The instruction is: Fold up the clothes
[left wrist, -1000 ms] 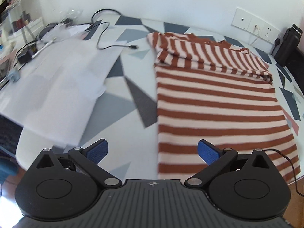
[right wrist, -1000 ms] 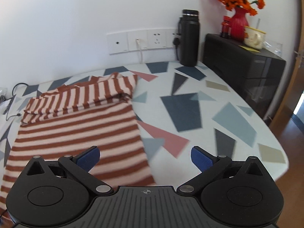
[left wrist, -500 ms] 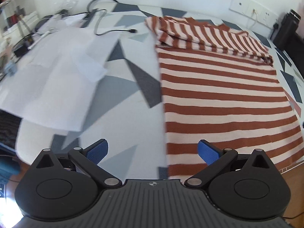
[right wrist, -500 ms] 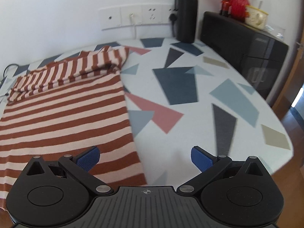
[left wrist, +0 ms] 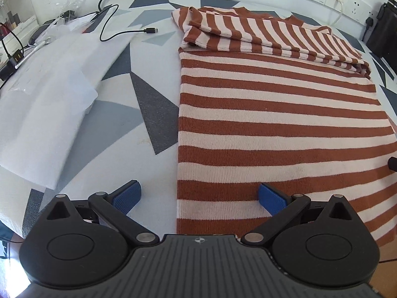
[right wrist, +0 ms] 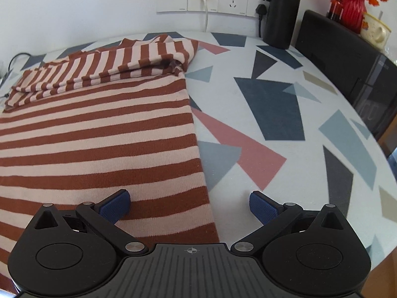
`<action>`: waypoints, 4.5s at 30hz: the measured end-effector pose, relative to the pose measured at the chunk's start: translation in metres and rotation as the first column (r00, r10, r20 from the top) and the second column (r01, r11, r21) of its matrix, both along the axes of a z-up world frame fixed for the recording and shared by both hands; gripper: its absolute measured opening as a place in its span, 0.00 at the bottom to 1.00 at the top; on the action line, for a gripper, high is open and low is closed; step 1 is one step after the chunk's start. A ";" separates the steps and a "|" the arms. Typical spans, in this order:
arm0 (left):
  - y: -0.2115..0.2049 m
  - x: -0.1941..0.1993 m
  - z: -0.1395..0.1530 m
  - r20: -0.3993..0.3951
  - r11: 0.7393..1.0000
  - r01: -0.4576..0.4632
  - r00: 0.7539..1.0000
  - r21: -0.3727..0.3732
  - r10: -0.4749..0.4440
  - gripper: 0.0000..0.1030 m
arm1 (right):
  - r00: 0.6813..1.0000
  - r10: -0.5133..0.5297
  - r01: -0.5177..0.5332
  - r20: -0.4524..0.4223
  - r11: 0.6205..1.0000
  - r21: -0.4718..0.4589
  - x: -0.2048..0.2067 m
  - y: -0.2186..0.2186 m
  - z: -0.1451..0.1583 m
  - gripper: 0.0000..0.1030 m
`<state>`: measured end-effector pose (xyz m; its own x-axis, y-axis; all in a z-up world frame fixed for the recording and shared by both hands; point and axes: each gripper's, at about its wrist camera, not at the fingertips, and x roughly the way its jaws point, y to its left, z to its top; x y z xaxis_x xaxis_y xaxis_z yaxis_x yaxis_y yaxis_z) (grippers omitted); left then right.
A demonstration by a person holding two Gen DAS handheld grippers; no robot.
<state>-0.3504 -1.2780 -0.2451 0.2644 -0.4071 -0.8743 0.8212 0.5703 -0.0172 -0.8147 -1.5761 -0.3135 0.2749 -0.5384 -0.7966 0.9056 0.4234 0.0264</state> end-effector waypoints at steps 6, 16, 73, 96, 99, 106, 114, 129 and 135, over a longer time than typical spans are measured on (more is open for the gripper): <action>-0.002 0.000 0.001 0.002 1.000 -0.014 1.000 0.006 0.014 1.00 | 0.999 -0.026 0.027 0.020 0.999 -0.036 0.001 0.002 -0.003 0.99; -0.001 -0.002 0.002 0.011 1.000 -0.013 1.000 -0.006 0.013 1.00 | 0.999 -0.014 0.016 0.033 0.998 -0.060 0.001 0.004 -0.004 0.99; 0.071 -0.003 0.023 -0.137 0.964 0.217 0.961 -0.156 -0.238 0.08 | 0.980 0.117 -0.114 0.158 0.993 -0.030 -0.054 0.069 0.023 0.06; 0.106 0.014 0.107 -0.090 0.854 0.132 0.975 -0.503 -0.204 0.07 | 0.942 0.146 -0.112 0.303 0.986 -0.126 -0.080 0.108 0.122 0.06; 0.079 0.025 0.118 -0.037 0.838 0.138 0.982 -0.528 -0.185 0.07 | 0.933 0.142 -0.087 0.332 0.981 -0.176 -0.066 0.081 0.142 0.06; 0.012 0.066 0.121 -0.021 0.835 0.079 0.994 -0.545 -0.108 0.05 | 0.942 0.128 -0.060 0.309 0.973 -0.223 -0.022 0.006 0.148 0.06; -0.074 0.101 0.080 -0.037 0.897 0.043 0.997 -0.441 -0.066 0.05 | 0.956 0.092 -0.060 0.278 0.991 -0.120 0.030 -0.090 0.097 0.06; -0.114 0.110 0.036 -0.050 0.940 0.106 0.990 -0.324 -0.129 0.71 | 0.992 0.095 -0.085 0.084 0.989 -0.121 0.054 -0.124 0.034 0.63; -0.086 0.086 0.065 0.045 0.923 0.213 0.977 -0.322 -0.210 0.71 | 0.983 0.134 -0.112 0.123 0.979 -0.172 0.033 -0.098 0.070 0.63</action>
<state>-0.2640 -1.3636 -0.1805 0.1492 -0.7142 -0.6839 0.9231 0.3485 -0.1625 -0.7819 -1.6746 -0.2437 0.4445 -0.6140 -0.6523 0.8395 0.5395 0.0642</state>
